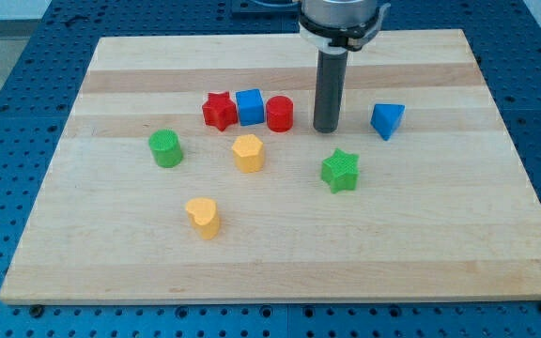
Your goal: Move the red circle a bit up
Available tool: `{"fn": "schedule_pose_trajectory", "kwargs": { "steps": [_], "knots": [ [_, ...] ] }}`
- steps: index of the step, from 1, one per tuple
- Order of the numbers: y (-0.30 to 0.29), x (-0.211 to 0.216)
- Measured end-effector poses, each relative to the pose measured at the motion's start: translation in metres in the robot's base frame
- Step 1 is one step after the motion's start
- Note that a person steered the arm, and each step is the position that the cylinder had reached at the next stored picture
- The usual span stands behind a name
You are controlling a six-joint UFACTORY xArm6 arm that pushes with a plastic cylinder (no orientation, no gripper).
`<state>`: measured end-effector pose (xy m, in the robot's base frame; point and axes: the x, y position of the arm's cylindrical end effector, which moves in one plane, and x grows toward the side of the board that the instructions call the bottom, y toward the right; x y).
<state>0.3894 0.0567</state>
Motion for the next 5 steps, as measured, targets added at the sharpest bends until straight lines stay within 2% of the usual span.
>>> {"fn": "schedule_pose_trajectory", "kwargs": {
  "steps": [2,3,5],
  "knots": [
    [0.0,-0.001],
    [-0.001,0.028],
    [-0.042,0.031]
  ]
}}
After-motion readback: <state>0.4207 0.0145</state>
